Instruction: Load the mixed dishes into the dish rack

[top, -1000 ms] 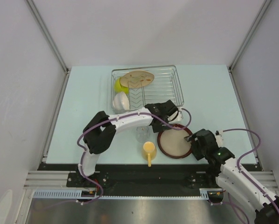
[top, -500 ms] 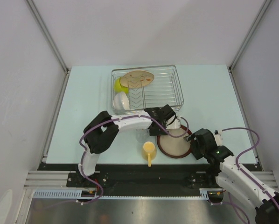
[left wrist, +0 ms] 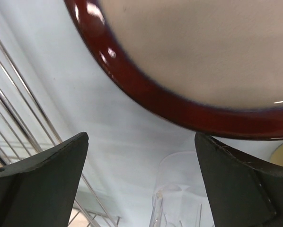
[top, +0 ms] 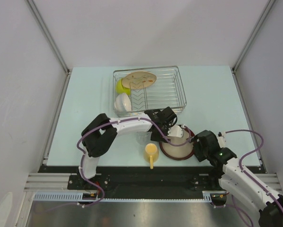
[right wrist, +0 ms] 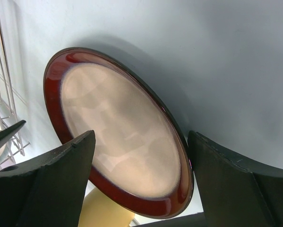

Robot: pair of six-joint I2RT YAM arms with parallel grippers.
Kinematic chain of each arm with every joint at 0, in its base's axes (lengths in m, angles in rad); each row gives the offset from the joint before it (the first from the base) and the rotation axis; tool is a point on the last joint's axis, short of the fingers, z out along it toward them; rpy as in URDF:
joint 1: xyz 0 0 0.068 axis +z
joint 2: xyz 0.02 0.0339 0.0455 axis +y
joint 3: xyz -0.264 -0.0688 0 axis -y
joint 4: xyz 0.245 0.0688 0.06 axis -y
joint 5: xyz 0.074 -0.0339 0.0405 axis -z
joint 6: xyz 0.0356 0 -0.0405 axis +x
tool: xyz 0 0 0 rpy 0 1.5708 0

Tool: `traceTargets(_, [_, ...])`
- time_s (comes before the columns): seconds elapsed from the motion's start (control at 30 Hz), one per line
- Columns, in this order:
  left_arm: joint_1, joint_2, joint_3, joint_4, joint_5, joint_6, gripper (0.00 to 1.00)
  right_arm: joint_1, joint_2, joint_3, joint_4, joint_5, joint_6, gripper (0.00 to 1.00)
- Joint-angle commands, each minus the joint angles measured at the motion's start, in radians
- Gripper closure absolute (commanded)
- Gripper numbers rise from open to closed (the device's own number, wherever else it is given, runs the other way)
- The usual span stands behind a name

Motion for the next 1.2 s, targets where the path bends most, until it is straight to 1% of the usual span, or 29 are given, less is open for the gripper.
traceTargets(0.0, [-0.025,0.017,0.056,0.002,0.108,0.015,0.0,0.002,0.006,-0.036,0.012,0.023,0.035,0.15])
traceTargets(0.17, [-0.032,0.04,0.071,-0.004,0.173,0.028,0.0,-0.002,-0.004,-0.036,0.024,0.025,0.032,0.15])
traceTargets(0.4, [-0.065,0.082,0.129,0.0,0.225,-0.003,0.0,-0.004,-0.008,-0.068,0.073,0.002,0.039,0.15])
traceTargets(0.5, [-0.087,0.102,0.16,0.002,0.243,-0.014,0.0,-0.004,-0.002,-0.079,0.098,-0.009,0.039,0.17])
traceTargets(0.6, [-0.097,0.123,0.194,0.0,0.253,-0.02,0.0,-0.004,0.015,-0.09,0.119,-0.023,0.042,0.21])
traceTargets(0.7, [-0.104,0.146,0.212,0.002,0.257,-0.02,0.0,-0.004,0.035,-0.101,0.158,-0.038,0.033,0.31])
traceTargets(0.73, [-0.105,0.152,0.214,0.005,0.256,-0.022,0.0,-0.004,0.041,-0.101,0.161,-0.04,0.03,0.38])
traceTargets(0.8, [-0.107,0.157,0.221,0.003,0.254,-0.028,0.0,-0.005,0.046,-0.102,0.165,-0.047,0.024,0.47])
traceTargets(0.83, [-0.105,0.158,0.223,0.0,0.254,-0.032,0.0,-0.004,0.042,-0.104,0.168,-0.049,0.024,0.59])
traceTargets(0.87, [-0.105,0.157,0.223,-0.001,0.254,-0.037,0.0,-0.002,0.039,-0.108,0.168,-0.053,0.022,0.65])
traceTargets(0.9, [-0.107,0.154,0.221,-0.006,0.251,-0.04,0.0,-0.001,0.029,-0.11,0.165,-0.052,0.027,0.78])
traceTargets(0.97, [-0.107,0.14,0.215,-0.012,0.246,-0.048,0.0,-0.002,0.013,-0.107,0.15,-0.049,0.027,0.91])
traceTargets(1.0, [-0.105,0.134,0.212,-0.014,0.24,-0.049,0.0,-0.001,-0.002,-0.104,0.141,-0.047,0.029,1.0])
traceTargets(1.17, [-0.105,0.065,0.206,-0.047,0.199,-0.06,0.0,0.015,-0.082,-0.076,0.05,-0.02,0.007,1.0])
